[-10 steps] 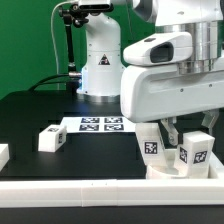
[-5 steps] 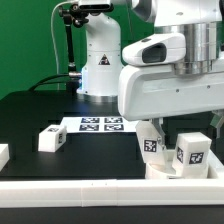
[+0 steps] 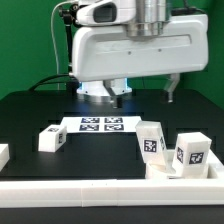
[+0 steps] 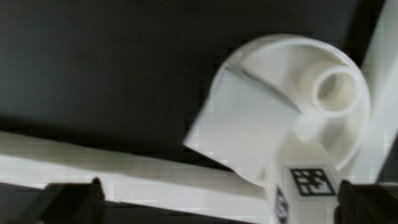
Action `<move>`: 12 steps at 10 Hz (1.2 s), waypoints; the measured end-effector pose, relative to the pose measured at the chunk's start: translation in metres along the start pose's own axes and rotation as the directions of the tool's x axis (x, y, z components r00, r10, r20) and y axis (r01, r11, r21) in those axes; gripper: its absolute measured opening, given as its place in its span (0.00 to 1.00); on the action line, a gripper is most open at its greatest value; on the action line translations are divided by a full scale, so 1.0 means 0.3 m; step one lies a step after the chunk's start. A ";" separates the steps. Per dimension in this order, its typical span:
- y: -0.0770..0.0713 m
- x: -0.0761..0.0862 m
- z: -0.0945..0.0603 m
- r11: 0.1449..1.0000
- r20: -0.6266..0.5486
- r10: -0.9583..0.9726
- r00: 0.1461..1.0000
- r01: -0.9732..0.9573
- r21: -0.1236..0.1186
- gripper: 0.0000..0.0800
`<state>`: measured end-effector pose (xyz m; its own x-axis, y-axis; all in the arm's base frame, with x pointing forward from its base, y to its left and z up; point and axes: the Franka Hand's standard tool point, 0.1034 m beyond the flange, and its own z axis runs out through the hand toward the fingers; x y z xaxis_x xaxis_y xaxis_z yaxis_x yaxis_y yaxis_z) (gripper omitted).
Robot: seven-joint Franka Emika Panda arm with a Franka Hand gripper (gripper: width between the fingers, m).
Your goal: Assemble stool
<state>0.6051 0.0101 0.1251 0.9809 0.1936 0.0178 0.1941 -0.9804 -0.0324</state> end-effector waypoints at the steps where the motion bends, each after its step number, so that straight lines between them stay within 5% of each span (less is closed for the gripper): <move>1: 0.040 -0.015 -0.004 1.000 0.002 0.011 1.000 -0.011 -0.006 0.81; 6: 0.037 -0.023 0.006 1.000 0.007 -0.006 1.000 0.006 -0.003 0.81; 11: 0.398 -0.269 0.075 0.999 0.039 -0.044 0.998 0.045 -0.025 0.81; 12: 0.436 -0.298 0.095 0.999 0.043 -0.032 0.999 0.033 -0.027 0.81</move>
Offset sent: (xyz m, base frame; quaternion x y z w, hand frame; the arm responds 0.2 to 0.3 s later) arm 0.0000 0.0000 0.0000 0.0000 0.0000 0.0000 1.0000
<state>0.5430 -0.1344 0.0908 0.9739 0.2258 -0.0240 0.2257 -0.9742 -0.0045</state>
